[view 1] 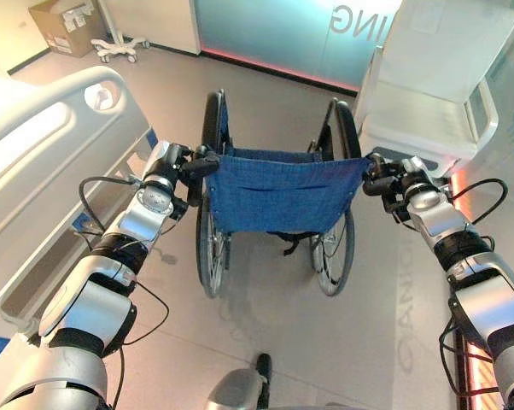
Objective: Push the wheelchair next to the bed
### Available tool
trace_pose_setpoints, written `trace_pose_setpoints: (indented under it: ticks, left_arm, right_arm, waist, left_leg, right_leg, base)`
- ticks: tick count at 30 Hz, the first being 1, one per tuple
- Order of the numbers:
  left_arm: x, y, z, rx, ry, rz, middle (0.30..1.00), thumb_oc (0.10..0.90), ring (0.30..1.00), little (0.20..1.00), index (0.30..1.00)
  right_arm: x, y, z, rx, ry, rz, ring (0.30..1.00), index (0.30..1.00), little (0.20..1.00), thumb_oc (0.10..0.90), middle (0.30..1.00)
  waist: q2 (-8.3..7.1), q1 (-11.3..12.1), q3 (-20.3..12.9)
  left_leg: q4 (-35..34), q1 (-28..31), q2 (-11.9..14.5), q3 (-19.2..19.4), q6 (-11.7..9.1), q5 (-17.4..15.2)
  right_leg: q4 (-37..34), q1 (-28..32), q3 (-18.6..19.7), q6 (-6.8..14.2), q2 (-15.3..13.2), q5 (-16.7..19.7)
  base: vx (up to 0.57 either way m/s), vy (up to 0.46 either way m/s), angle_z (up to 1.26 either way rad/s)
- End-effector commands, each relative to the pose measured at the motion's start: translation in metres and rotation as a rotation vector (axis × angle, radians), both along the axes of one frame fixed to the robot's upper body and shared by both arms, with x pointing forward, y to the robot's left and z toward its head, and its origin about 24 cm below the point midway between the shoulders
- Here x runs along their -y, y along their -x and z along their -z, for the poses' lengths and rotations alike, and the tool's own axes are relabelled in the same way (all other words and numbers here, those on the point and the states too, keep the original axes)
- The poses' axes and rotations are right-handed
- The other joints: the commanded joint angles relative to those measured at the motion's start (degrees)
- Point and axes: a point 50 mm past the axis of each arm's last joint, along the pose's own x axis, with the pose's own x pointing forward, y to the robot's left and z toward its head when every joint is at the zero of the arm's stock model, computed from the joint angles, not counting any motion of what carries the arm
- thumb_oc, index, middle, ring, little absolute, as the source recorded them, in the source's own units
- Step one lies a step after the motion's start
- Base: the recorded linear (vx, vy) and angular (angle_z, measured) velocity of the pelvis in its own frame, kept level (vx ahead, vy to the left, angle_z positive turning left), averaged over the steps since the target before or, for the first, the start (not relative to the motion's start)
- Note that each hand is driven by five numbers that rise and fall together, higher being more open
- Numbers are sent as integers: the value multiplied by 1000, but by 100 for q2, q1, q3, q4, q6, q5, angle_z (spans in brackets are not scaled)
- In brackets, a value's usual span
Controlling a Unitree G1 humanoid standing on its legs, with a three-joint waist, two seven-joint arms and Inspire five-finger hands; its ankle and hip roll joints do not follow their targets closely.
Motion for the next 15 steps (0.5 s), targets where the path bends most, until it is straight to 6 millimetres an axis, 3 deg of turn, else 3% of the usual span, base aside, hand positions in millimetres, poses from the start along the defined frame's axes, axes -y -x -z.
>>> trace_pose_setpoints:
  ticks: [1, 3, 6, 8, 12, 15]
  left_arm:
    - [26, -3, 4, 5, -126, 127, 300, 400, 300, 300, 300]
    - [27, -5, 1, -11, -142, 136, 300, 400, 300, 300, 300]
    - [29, -7, 2, -51, -169, 149, 300, 400, 300, 300, 300]
    - [29, -7, 3, -72, -174, 150, 300, 400, 300, 300, 300]
    - [30, -9, 5, -105, -199, 162, 300, 400, 300, 300, 300]
    - [28, -8, 11, -133, -222, 164, 300, 400, 300, 300, 300]
  right_arm:
    - [-30, -10, -24, 44, 18, -194, 300, 300, 300, 400, 300]
    - [-31, -10, -30, 47, 4, -184, 300, 300, 300, 400, 300]
    - [-30, -10, -37, 41, -15, -179, 300, 300, 300, 400, 300]
    - [-30, -11, -39, 40, -31, -180, 300, 300, 300, 400, 300]
    - [-26, -12, -47, 55, -64, -174, 300, 300, 300, 400, 300]
    - [-32, -13, -44, 47, -111, -186, 300, 300, 300, 400, 300]
  waist:
    - [60, -461, 198]
    - [-40, -646, 243]
    - [-88, -793, 235]
    - [-122, -839, 212]
    - [-153, -946, 127]
    - [-85, -985, 128]
  left_leg:
    - [454, -9, -161, -131, -489, -756]
    - [490, 213, -329, -310, -447, -995]
    - [566, 438, -347, -437, -447, -1219]
    - [639, 526, -332, -462, -442, -1349]
    - [1013, 574, -179, -564, -532, -1608]
    - [1219, 737, 205, -450, -759, -1627]
  right_leg:
    - [-1661, -1115, 162, 244, -104, 1842]
    - [-2209, -1311, 239, 394, -153, 2286]
    - [-2662, -1332, 278, 452, -182, 2457]
    - [-2606, -1358, 319, 446, -194, 2492]
    - [-2175, -1379, 518, 275, -133, 2244]
    - [-1645, -1431, 369, 174, -135, 1878]
  base:
    - [350, -49, 64]
    - [433, -65, 85]
    - [449, -105, 61]
    - [456, -196, 49]
    - [416, -272, 39]
    - [399, -271, 44]
